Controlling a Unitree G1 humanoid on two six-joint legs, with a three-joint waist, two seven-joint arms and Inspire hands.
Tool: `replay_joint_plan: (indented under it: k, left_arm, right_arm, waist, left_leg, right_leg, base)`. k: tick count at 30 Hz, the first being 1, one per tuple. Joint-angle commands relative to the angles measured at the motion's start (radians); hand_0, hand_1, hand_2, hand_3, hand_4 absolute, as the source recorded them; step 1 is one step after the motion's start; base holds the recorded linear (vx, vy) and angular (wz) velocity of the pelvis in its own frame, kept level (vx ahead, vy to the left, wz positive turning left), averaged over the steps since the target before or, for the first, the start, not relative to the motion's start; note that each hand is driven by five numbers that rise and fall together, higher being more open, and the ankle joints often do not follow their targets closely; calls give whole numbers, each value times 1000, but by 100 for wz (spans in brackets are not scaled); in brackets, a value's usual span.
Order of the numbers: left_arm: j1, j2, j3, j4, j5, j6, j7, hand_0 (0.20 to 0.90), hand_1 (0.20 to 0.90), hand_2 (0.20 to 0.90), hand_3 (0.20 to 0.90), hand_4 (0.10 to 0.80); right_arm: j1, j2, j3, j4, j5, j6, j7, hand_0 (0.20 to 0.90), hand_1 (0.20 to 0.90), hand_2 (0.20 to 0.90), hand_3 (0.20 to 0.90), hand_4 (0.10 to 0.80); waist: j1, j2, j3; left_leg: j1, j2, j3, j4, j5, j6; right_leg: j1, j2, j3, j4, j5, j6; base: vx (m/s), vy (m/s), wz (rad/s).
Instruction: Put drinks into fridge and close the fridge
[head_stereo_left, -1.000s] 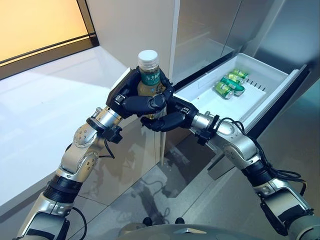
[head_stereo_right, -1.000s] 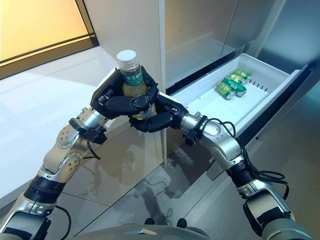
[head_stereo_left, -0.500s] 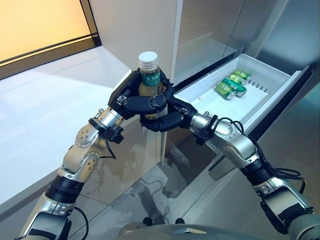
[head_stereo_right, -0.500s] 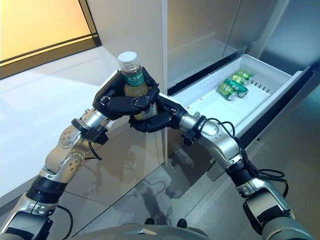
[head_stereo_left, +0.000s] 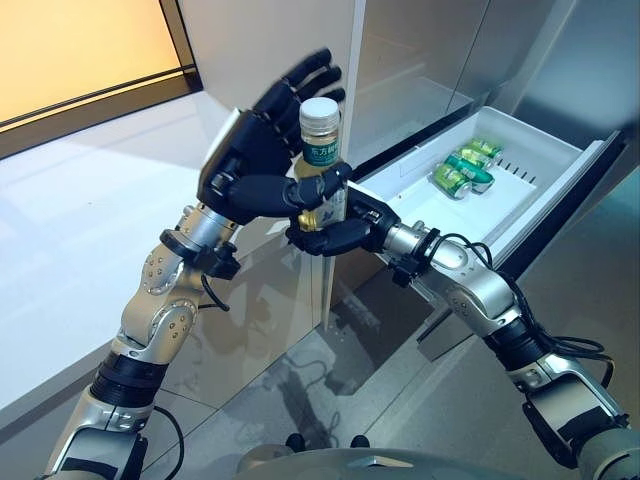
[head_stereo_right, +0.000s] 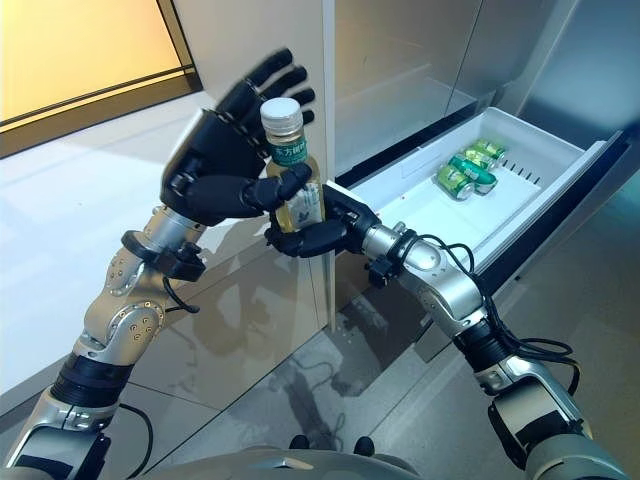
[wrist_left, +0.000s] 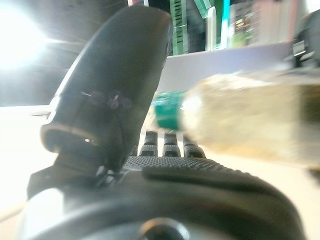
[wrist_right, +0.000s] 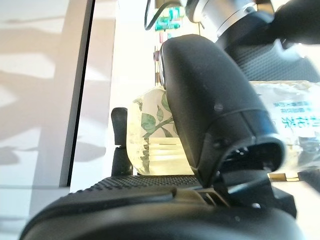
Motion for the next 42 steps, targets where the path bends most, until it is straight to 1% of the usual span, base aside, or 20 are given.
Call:
replay_joint_plan:
  k: [1,5,7,12,16,19,21,22,25,27,28,30,31,32,33,34,36,38,41,42]
  left_arm:
    - [-57,-6,43,-44,-111,-144,-29,900,900,900,900,800]
    - [-15,-48,74,-62,-198,-141,-82,900,900,900,900,800]
    - [6,-70,85,-73,-260,-118,-125,900,900,900,900,800]
    - [66,-157,88,-83,-519,39,-270,900,900,900,900,800]
    - [110,-228,69,-80,-788,182,-370,900,900,900,900,800]
    - [154,-267,11,-90,-981,276,-471,900,900,900,900,800]
    - [170,-268,-13,-90,-1027,310,-515,900,900,900,900,800]
    - [183,-269,-41,-99,-1074,338,-555,900,900,900,900,800]
    - [209,-277,-84,-97,-1078,377,-594,900,900,900,900,800]
    - [237,-286,-99,-89,-1078,389,-574,900,900,900,900,800]
    - [269,-300,-94,-65,-1078,407,-523,900,900,900,900,800]
    - [315,-311,-79,-11,-1078,460,-497,900,900,900,900,800]
    - [351,-320,-60,42,-1029,518,-488,900,900,900,900,800]
    - [395,-334,-48,115,-922,579,-523,900,900,900,900,800]
    - [413,-342,-47,151,-875,596,-550,900,900,900,900,800]
    - [463,-355,-39,262,-712,640,-633,900,900,900,900,800]
    - [501,-364,-26,403,-575,659,-731,900,900,900,900,800]
    - [523,-373,-4,547,-475,669,-797,900,900,900,900,800]
    - [534,-377,14,650,-404,672,-793,900,900,900,900,800]
    - [538,-375,22,720,-336,656,-782,900,900,900,900,800]
  right_arm:
    - [-151,46,-205,-205,64,-231,-38,300,300,300,200,100]
    - [-121,30,-254,-273,61,-231,-42,300,300,300,200,100]
    - [-99,20,-281,-308,73,-228,-38,300,300,300,200,100]
    - [-49,5,-343,-376,79,-224,-41,300,300,300,200,100]
    - [-20,-7,-381,-402,60,-221,-46,300,300,300,200,100]
    - [7,-42,-426,-427,58,-214,-68,300,300,300,200,100]
    - [20,-60,-450,-429,68,-211,-69,300,300,300,200,100]
    - [33,-71,-467,-430,73,-208,-73,300,300,300,200,100]
    - [69,-79,-500,-426,77,-199,-48,300,300,300,200,100]
    - [103,-85,-519,-433,80,-200,-30,300,300,300,200,100]
    - [137,-92,-541,-440,89,-203,-12,300,300,300,200,100]
    - [178,-97,-573,-438,91,-205,12,300,300,300,200,100]
    - [204,-109,-603,-430,108,-205,29,300,300,300,200,100]
    - [235,-117,-632,-421,132,-204,47,300,300,300,200,100]
    - [249,-120,-644,-418,137,-207,55,300,300,300,200,100]
    - [292,-130,-681,-403,150,-214,70,300,300,300,200,100]
    - [338,-149,-716,-384,168,-223,78,300,300,300,200,100]
    - [382,-167,-753,-356,167,-242,79,300,300,300,200,100]
    - [415,-185,-785,-336,156,-257,55,300,300,300,200,100]
    - [433,-205,-812,-319,136,-250,30,300,300,300,200,100]
  waist:
    - [-11,-16,-121]
    - [-19,-20,-124]
    - [-23,-23,-125]
    - [-38,-28,-124]
    - [-49,-31,-125]
    - [-64,-36,-122]
    - [-71,-38,-121]
    - [-76,-39,-118]
    - [-88,-39,-111]
    - [-93,-40,-107]
    - [-96,-40,-104]
    - [-97,-42,-101]
    - [-97,-45,-99]
    - [-98,-48,-96]
    - [-98,-49,-96]
    - [-99,-52,-91]
    - [-103,-54,-88]
    - [-113,-53,-90]
    - [-122,-53,-91]
    - [-132,-55,-91]
  left_leg:
    - [-23,-20,12,1,-70,-10]
    - [-23,-20,13,1,-73,-9]
    - [-23,-20,14,1,-74,-9]
    - [-19,-19,22,1,-80,-8]
    - [-18,-18,29,1,-86,-8]
    - [-23,-18,39,1,-86,-8]
    - [-21,-18,43,1,-93,-9]
    - [-26,-18,47,1,-90,-9]
    - [-24,-15,57,1,-98,-11]
    - [-28,-16,63,1,-93,-12]
    - [-26,-15,67,1,-98,-12]
    - [-29,-14,73,1,-98,-12]
    - [-31,-13,76,1,-98,-13]
    - [-34,-12,80,1,-96,-14]
    - [-34,-11,82,1,-96,-14]
    - [-38,-9,88,1,-96,-14]
    - [-43,-8,98,1,-94,-14]
    - [-41,-4,113,1,-104,-15]
    - [-41,-1,127,1,-106,-15]
    - [-42,0,137,1,-106,-15]
  right_leg:
    - [12,-34,17,5,-26,86]
    - [10,-32,25,5,-26,85]
    - [8,-31,29,5,-25,86]
    - [4,-28,43,7,-23,85]
    - [0,-26,54,8,-21,83]
    - [-8,-24,64,8,-14,82]
    - [-9,-23,69,8,-16,83]
    - [-15,-22,73,8,-10,83]
    - [-18,-20,81,8,-9,85]
    - [-24,-20,86,8,-3,87]
    - [-23,-19,90,8,-5,88]
    - [-26,-18,95,7,-3,90]
    - [-27,-17,96,6,-2,91]
    - [-31,-16,97,6,-1,92]
    - [-32,-16,97,6,0,93]
    - [-35,-16,97,5,2,95]
    - [-42,-16,98,5,7,99]
    - [-43,-15,103,5,1,105]
    - [-47,-14,108,5,2,108]
    - [-50,-13,112,6,3,110]
  base:
    - [0,0,0]
    - [0,0,0]
    - [0,0,0]
    - [-2,6,-3]
    - [0,7,-3]
    - [-29,12,-5]
    - [-28,14,-10]
    - [-37,20,-17]
    - [-18,14,-6]
    - [-17,10,-1]
    - [-24,20,-5]
    - [-17,7,-10]
    - [-31,-8,-9]
    - [-34,-9,-5]
    - [-49,-9,-5]
    - [-45,-7,-3]
    - [-46,-1,-4]
    - [8,17,-8]
    - [11,17,-13]
    - [5,22,-7]
